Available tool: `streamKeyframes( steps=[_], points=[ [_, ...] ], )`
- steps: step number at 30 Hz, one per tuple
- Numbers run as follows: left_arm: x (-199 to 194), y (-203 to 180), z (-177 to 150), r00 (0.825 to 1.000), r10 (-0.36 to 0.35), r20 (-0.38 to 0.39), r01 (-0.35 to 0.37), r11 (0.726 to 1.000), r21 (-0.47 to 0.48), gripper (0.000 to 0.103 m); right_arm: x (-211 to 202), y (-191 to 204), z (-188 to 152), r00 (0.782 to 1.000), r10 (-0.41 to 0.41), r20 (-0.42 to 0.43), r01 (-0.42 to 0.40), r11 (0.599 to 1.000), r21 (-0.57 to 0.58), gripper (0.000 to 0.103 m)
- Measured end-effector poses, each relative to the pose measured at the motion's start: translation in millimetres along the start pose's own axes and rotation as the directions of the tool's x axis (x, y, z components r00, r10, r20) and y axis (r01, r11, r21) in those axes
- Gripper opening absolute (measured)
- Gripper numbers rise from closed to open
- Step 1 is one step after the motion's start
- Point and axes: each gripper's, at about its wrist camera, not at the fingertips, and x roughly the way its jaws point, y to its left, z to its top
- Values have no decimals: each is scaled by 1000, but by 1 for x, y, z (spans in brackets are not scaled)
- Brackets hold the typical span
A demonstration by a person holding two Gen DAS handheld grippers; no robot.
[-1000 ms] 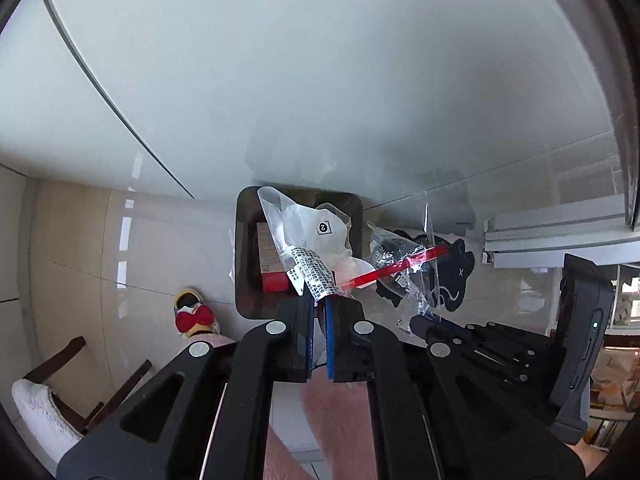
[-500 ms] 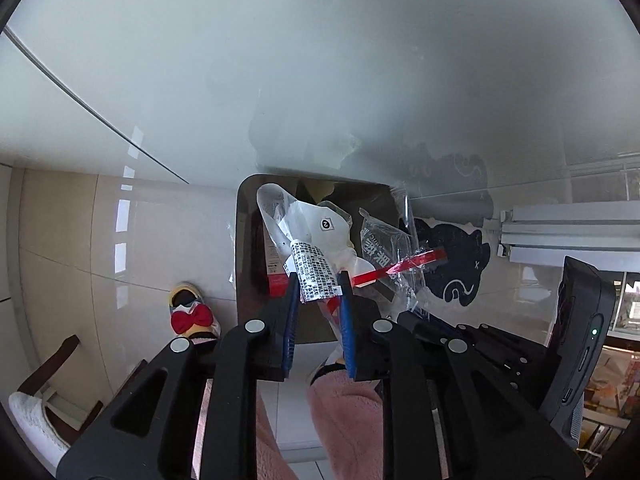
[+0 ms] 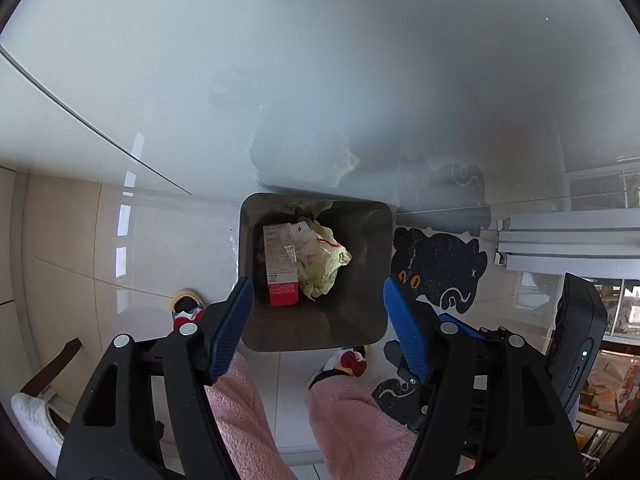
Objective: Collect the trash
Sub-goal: 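Raise both tools back over the counter toward the bottle and snack packet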
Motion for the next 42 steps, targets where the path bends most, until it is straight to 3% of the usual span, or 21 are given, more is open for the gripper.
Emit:
streamKeyframes(
  steps=[4, 6, 8, 13, 18, 25, 28, 31, 34, 37, 39, 42],
  points=[
    [-37, -2, -6, 998, 12, 57, -12, 1000, 8, 79, -45, 7, -3, 999, 16, 48, -14, 999, -43, 78],
    [-62, -5, -10, 995, 17, 100, -19, 1000, 17, 85, -76, 13, -4, 995, 36, 93, -30, 998, -63, 93],
    [-90, -7, -14, 989, 24, 147, -29, 999, 30, 91, -110, 21, -6, 988, 67, 141, -55, 995, -84, 100],
    [-161, -21, -23, 970, 21, 243, -40, 997, 73, 95, -192, 41, -8, 963, 116, 245, -80, 985, -151, 100],
    [-228, -33, -20, 936, -12, 352, -31, 993, 116, 95, -271, 49, -3, 910, 116, 398, -38, 980, -198, 100],
    [-298, -60, 6, 874, -84, 479, -15, 980, 199, 95, -359, 36, 26, 802, 93, 590, -12, 990, -140, 100],
    [-314, -75, 23, 850, -96, 519, -38, 970, 242, 95, -377, 32, 44, 779, 54, 624, 14, 995, -103, 100],
    [-325, -88, 42, 841, -130, 526, -31, 958, 287, 95, -390, 28, 62, 761, 22, 648, 34, 997, -75, 100],
    [-331, -99, 61, 834, -151, 530, -44, 941, 336, 95, -397, 25, 80, 754, 14, 657, 28, 998, -52, 94],
    [-331, -110, 77, 831, -167, 531, -61, 921, 385, 94, -394, 22, 99, 771, 29, 636, -5, 999, -40, 75],
    [-328, -114, 89, 835, -175, 521, -65, 909, 411, 91, -389, 20, 110, 780, 34, 624, -25, 999, -24, 65],
    [-320, -116, 109, 852, -195, 487, -49, 895, 444, 85, -381, 19, 126, 786, 36, 618, -46, 999, 0, 61]
  ],
)
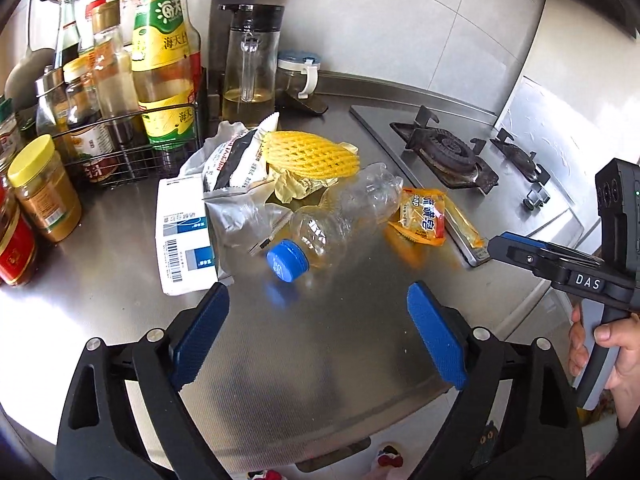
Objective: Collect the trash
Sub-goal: 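Raise both tools back over the counter toward the bottle and snack packet, then grasp the clear bottle by its blue cap with the left tool while the right tool grasps the orange packet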
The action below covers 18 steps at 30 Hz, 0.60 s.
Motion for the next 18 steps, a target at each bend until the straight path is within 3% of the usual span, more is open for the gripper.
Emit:
streamKeyframes(
  steps=[9, 18],
  points=[
    [43, 16, 15, 995, -61, -81, 67, 995, 69, 84, 38, 0, 20, 1000, -24, -4, 24, 999, 34, 55],
    [67, 26, 27, 982, -147, -115, 159, 982, 104, 84, 60, -3, 32, 999, -42, -30, 43, 998, 42, 47]
  ],
)
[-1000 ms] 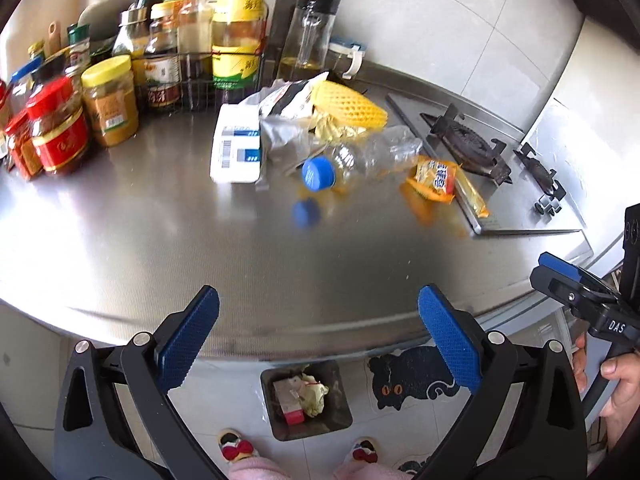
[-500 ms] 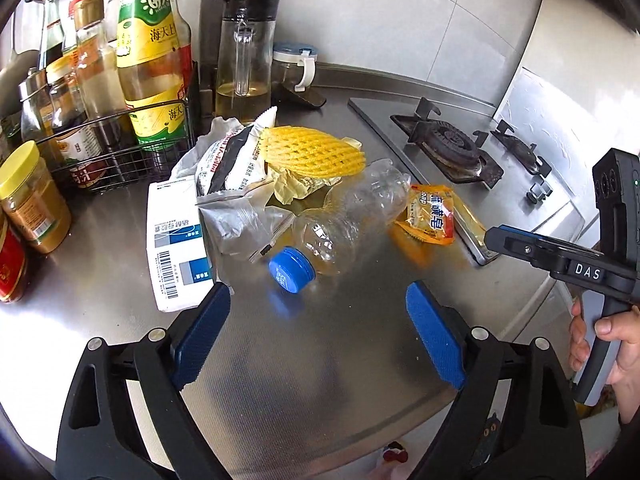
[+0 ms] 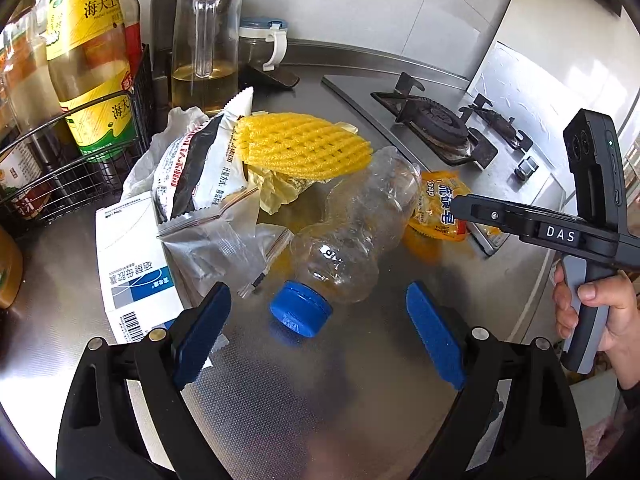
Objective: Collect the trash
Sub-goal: 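Grasp the clear bottle by its blue cap with the left tool while the right tool grasps the orange packet, then carry the bottle and orange packet down to the bin and release both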
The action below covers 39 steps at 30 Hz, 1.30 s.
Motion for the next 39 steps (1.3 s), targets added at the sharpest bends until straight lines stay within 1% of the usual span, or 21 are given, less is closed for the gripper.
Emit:
streamKeyframes(
  steps=[2, 5, 7, 8, 9, 13, 14, 15, 17, 19, 20, 21, 26, 28, 30, 35, 39],
  points=[
    [4, 1, 0, 999, -46, -14, 46, 999, 0, 83, 4, -3, 1, 1000, -3, -8, 3, 1000, 8, 45],
    [9, -1, -2, 995, -99, -35, 99, 995, 8, 74, 9, -6, 3, 1000, -5, -19, 5, 1000, 16, 43],
    [11, -6, -4, 993, -113, -42, 114, 993, 29, 63, 12, -8, 3, 1000, -1, -26, 1, 1000, 25, 40],
    [13, -8, -5, 991, -122, -49, 123, 992, 38, 60, 13, -10, 4, 1000, 3, -28, -2, 1000, 31, 39],
    [14, -10, -6, 990, -127, -57, 130, 990, 46, 59, 14, -11, 4, 999, 6, -32, -5, 999, 36, 39],
    [22, -18, -8, 990, -116, -81, 123, 989, 83, 59, 18, -14, 3, 999, 15, -45, -13, 999, 52, 38],
    [24, -19, -9, 989, -117, -86, 125, 988, 88, 58, 18, -14, 3, 999, 14, -46, -11, 999, 49, 33],
    [25, -20, -9, 988, -125, -91, 133, 987, 89, 51, 18, -14, 2, 999, 11, -47, -9, 999, 46, 27],
    [27, -22, -10, 986, -133, -97, 142, 986, 91, 44, 19, -14, 2, 999, 12, -51, -10, 999, 46, 21],
    [26, -24, -11, 987, -131, -96, 141, 985, 96, 40, 19, -14, 1, 999, 11, -51, -9, 999, 45, 16],
    [26, -25, -11, 987, -130, -95, 140, 985, 98, 38, 18, -14, 1, 999, 11, -49, -9, 999, 43, 12],
    [26, -25, -12, 987, -130, -96, 139, 985, 101, 30, 17, -14, 0, 999, 12, -45, -10, 999, 41, 6],
    [19, -28, -14, 990, -108, -85, 117, 988, 102, 30, 6, -5, -3, 1000, 4, -29, -4, 1000, -5, 5],
    [11, -30, -17, 993, -90, -72, 97, 990, 101, 30, 1, -2, -6, 1000, 3, -23, -3, 1000, -15, 5],
    [3, -33, -20, 995, -86, -58, 91, 992, 90, 30, -7, 1, -9, 1000, 4, -14, -4, 1000, -24, 5],
    [-18, -45, -32, 997, -70, -31, 73, 995, 74, 30, -32, 9, -22, 1000, 7, 9, -6, 998, -67, 5],
    [-35, -62, -48, 997, -67, -22, 69, 995, 70, 30, -53, 15, -37, 1000, 22, 16, -20, 996, -89, 5]
  ],
)
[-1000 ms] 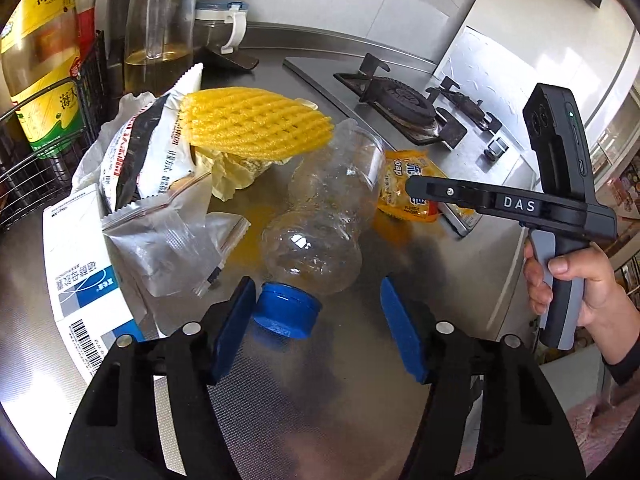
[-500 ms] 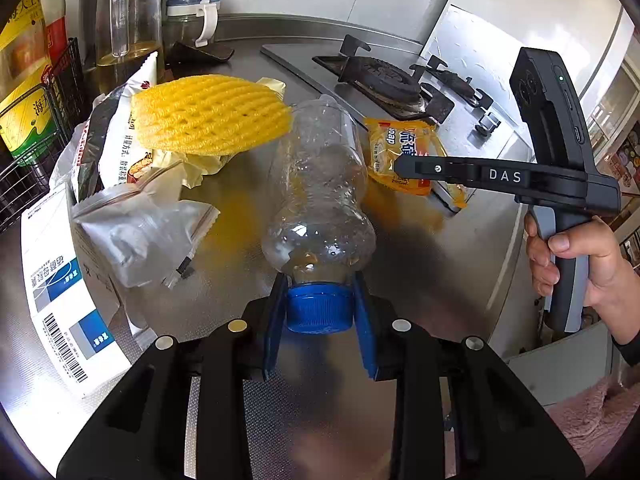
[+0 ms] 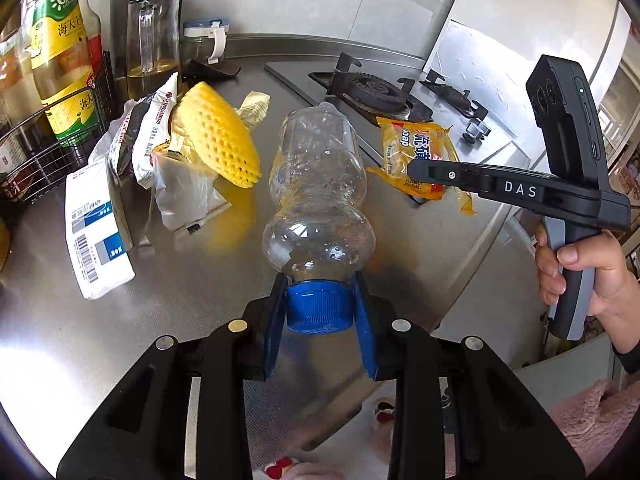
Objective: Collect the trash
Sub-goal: 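Carry the bottle and orange packet down to the bin and release both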
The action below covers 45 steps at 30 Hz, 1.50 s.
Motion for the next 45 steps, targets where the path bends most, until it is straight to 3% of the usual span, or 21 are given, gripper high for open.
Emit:
streamKeyframes(
  steps=[13, 19, 23, 28, 34, 38, 45],
  points=[
    [-54, -56, -92, 999, 49, 2, -49, 994, -96, 30, -60, 36, -89, 990, 98, -99, -110, 986, -128, 5],
    [-66, -77, -141, 995, 86, -55, -93, 986, -140, 30, -70, 46, -134, 963, 167, -213, -201, 967, -154, 5],
    [-61, -80, -175, 990, 89, -111, -111, 972, -205, 30, -56, 48, -163, 940, 166, -298, -224, 960, -168, 5],
    [-41, -80, -206, 979, 89, -184, -134, 959, -249, 30, -22, 42, -194, 910, 139, -391, -217, 963, -162, 5],
    [18, -59, -238, 954, 83, -289, -180, 928, -326, 30, 41, 28, -222, 874, 124, -469, -180, 981, -76, 5],
    [62, -38, -254, 938, 87, -335, -215, 904, -369, 30, 83, 23, -240, 868, 91, -488, -134, 990, -53, 5],
    [131, -6, -279, 916, 96, -390, -277, 853, -442, 30, 145, 1, -267, 853, 108, -510, -69, 993, 95, 5]
  ],
)
